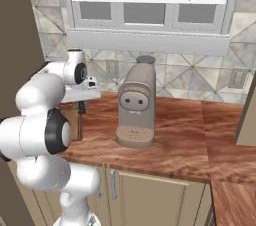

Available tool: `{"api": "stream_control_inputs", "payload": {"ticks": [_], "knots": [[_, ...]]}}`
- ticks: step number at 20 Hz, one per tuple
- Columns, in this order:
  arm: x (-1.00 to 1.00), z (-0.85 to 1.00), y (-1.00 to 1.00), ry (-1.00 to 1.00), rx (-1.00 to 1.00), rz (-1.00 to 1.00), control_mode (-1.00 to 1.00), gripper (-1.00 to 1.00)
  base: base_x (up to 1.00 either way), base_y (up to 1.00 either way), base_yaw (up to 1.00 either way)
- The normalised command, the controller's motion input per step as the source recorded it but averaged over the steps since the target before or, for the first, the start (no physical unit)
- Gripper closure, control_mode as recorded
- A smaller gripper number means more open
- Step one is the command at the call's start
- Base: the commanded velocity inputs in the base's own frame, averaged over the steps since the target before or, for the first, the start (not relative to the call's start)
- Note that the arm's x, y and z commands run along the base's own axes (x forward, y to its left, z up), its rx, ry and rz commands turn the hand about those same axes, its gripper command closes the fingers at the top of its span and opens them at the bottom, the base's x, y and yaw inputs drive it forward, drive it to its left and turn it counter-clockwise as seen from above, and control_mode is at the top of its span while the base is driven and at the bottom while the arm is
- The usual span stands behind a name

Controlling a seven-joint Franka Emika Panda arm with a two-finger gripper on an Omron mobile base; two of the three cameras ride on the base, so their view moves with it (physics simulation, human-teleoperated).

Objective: Move the cutting board and knife to the sink. Then move spray from the cabinet to the counter.

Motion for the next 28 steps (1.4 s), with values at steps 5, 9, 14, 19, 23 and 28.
{"api": "stream_control_inputs", "payload": {"ticks": [5, 9, 14, 19, 23, 28], "knots": [[-0.86, 0.92, -0.01, -0.12, 0.0, 0.0, -1.0, 1.0, 0.0, 0.0, 0.0], [-0.6, 0.4, 0.0, -0.34, 0.0, 0.0, -1.0, 1.0, 0.0, 0.0, 0.0], [-0.32, 0.63, 0.0, -0.1, 0.0, 0.0, -1.0, 1.0, 0.0, 0.0, 0.0], [-0.37, 0.61, -0.03, 0.0, 0.02, 0.03, -1.0, 1.0, 0.0, 0.0, 0.0], [-0.56, 0.42, 0.0, 0.0, 0.0, 0.01, -1.0, 1.0, 0.0, 0.0, 0.0], [-0.67, 0.01, -0.07, -0.08, 0.0, 0.03, -1.0, 1.0, 0.0, 0.0, 0.0]]}}
